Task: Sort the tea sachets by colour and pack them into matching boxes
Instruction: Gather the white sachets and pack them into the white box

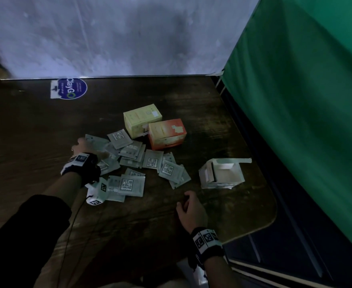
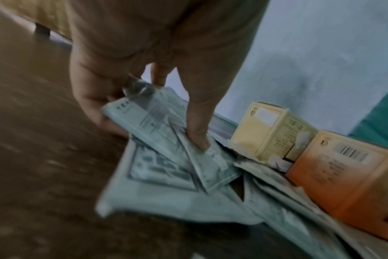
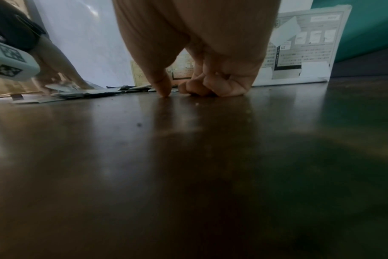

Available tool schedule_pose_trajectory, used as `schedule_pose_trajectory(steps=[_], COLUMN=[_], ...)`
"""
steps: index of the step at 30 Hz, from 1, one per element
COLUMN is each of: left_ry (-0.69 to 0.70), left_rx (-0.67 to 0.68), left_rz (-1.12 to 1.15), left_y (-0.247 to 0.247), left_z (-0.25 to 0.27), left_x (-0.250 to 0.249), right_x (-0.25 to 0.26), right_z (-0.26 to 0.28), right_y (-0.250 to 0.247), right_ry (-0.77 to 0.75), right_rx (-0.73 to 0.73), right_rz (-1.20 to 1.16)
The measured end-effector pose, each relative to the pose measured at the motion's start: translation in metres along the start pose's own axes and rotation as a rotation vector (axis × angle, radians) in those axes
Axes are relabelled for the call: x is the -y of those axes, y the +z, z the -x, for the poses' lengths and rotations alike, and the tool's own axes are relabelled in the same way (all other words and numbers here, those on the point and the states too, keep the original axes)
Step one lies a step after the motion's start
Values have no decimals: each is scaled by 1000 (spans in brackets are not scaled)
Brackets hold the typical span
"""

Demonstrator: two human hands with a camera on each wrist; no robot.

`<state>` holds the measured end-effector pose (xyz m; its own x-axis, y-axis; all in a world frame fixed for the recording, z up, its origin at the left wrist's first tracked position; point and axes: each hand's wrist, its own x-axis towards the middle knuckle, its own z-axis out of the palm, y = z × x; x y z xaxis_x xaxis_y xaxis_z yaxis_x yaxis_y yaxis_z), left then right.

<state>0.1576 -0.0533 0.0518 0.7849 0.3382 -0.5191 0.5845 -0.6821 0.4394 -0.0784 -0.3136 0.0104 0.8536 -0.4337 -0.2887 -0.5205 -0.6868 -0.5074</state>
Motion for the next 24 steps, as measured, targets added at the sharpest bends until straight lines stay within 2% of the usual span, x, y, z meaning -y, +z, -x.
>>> schedule_pose_trajectory(steps=[7,9,11,13,15,17,20,22,24], left_ry=[92,117,189,296,404,480,523,557,596], left_rx=[48,15,-49,-44,67,256,508,553,533], left_rz=[65,101,111,144,209,285,407,473,486], left_y=[-22,-31,-36,-35,-30,-22,-10,0,8], left_z=[8,15,28,50,76,98,126,138,142], left_x=[26,28,26,18,8,0,-15,-22,-25], right_x=[3,7,16,34,59,85,114,121,118], right_z=[1,-1,-4,-5,-6,-9,-15,-20,-24], right_y=[-3,-7,-13,-21,-28,-36,-43,-45,-48], right_ry=[22,53,82,55,-30,-109,-82,-3,8], right_rx=[33,59,70,73,82,141,318,351,281], right_rz=[8,-4,-46,-108,-211,-377,-653,-833,-909])
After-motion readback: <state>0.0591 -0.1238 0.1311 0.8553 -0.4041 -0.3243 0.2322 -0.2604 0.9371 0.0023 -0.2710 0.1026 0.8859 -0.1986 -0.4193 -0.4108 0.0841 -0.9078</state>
